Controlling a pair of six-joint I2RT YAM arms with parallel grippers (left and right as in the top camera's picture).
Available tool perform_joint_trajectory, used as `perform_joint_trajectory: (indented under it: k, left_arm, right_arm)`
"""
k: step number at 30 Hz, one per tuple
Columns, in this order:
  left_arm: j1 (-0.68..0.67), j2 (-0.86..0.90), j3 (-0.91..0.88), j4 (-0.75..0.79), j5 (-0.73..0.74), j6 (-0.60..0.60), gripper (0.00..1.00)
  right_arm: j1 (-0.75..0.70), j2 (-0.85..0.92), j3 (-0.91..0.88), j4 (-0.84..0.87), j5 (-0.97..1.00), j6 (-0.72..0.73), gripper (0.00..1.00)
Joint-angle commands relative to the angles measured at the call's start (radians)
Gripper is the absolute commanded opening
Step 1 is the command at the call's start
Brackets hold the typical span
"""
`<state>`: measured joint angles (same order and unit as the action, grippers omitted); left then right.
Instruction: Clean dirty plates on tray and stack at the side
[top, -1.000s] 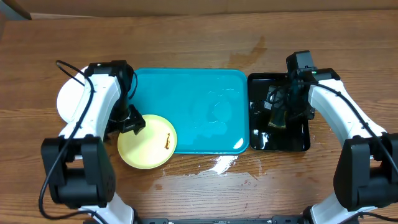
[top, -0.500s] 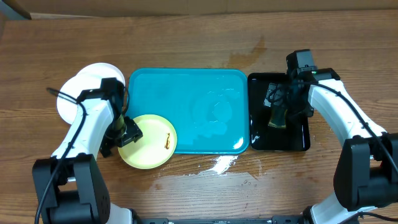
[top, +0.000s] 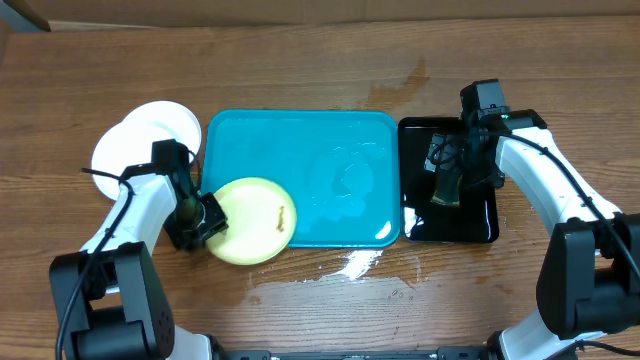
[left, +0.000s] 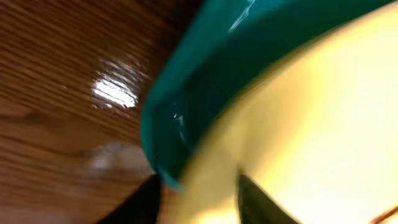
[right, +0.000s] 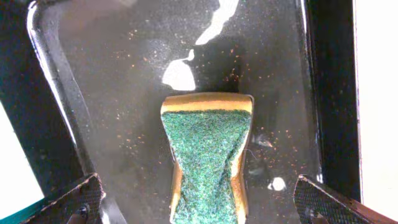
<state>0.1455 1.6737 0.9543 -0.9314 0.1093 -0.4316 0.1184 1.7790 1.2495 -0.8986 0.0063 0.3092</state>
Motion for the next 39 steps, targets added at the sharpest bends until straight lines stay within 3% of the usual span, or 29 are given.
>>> perform_joint_trajectory:
  k: [1, 6, 12, 15, 20, 25, 30, 39]
  left_arm:
    - [-0.010, -0.012, 0.057, 0.004, 0.141, 0.052, 0.37]
    - [-0.037, -0.012, 0.153, 0.005, 0.151, 0.054, 0.40]
    - [-0.147, -0.003, 0.172, 0.182, 0.206, 0.054, 0.37]
    - [-0.212, -0.003, 0.190, 0.200, 0.169, 0.120, 0.43]
    - [-0.245, -0.003, 0.320, 0.074, 0.084, 0.133, 0.50]
    - [-0.245, -0.003, 0.432, -0.183, -0.029, 0.097, 0.52]
    - [-0.246, -0.002, 0.358, -0.242, -0.084, 0.047, 0.52]
    - [-0.246, -0.002, 0.133, -0.031, -0.083, 0.023, 0.52]
  right_arm:
    - [-0.002, 0.004, -0.002, 0.005, 0.000, -0.002, 1.00]
    - [-0.002, 0.004, -0.002, 0.005, 0.000, -0.002, 1.00]
    - [-0.002, 0.004, -0.002, 0.005, 0.000, -0.002, 1.00]
    - [-0.002, 0.004, -0.002, 0.005, 0.000, -0.002, 1.00]
    - [-0.002, 0.004, -0.002, 0.005, 0.000, -0.002, 1.00]
    - [-0.002, 0.004, -0.002, 0.005, 0.000, -0.002, 1.00]
    - [-0.002, 0.004, -0.002, 0.005, 0.000, -0.002, 1.00]
    - [-0.002, 0.004, -0.002, 0.005, 0.000, -0.002, 1.00]
